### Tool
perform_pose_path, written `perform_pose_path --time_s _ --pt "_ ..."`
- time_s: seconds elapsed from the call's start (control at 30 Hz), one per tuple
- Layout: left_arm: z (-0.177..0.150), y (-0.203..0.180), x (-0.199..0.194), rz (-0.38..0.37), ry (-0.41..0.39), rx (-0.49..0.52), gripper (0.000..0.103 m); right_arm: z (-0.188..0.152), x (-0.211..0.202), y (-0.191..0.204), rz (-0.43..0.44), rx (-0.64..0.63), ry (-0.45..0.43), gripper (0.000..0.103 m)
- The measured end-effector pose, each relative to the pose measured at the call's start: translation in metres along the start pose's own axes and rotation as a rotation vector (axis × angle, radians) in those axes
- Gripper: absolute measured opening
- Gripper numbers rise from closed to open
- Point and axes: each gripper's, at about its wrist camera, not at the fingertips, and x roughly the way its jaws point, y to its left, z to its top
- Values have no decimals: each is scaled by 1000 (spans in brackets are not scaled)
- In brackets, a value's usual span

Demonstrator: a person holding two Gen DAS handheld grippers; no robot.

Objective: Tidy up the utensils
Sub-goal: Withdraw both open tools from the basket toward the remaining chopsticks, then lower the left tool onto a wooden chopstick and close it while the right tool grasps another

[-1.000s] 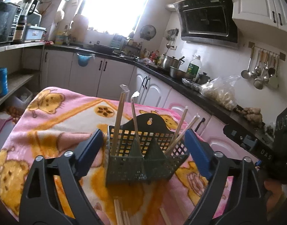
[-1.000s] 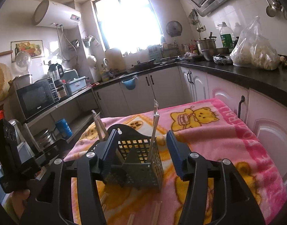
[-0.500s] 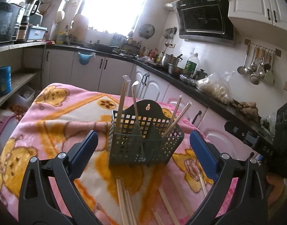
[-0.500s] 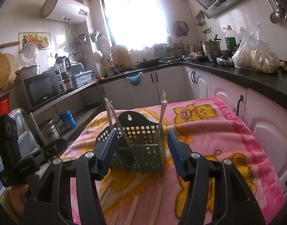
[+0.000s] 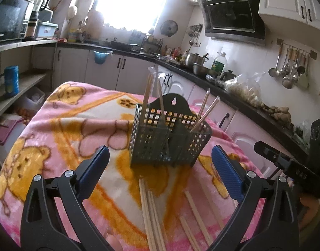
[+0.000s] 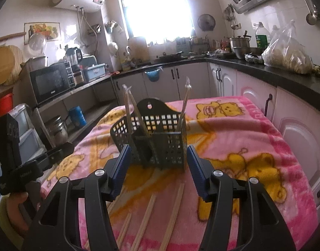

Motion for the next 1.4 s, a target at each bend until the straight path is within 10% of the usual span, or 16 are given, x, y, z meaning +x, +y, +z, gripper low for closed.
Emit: perform_pose_path --time_s 0.87,1.4 --pt "-43 23 4 57 137 2 88 -64 21 27 67 -65 192 53" --pt "-60 44 58 2 392 -48 50 -100 61 65 137 -136 397 29"
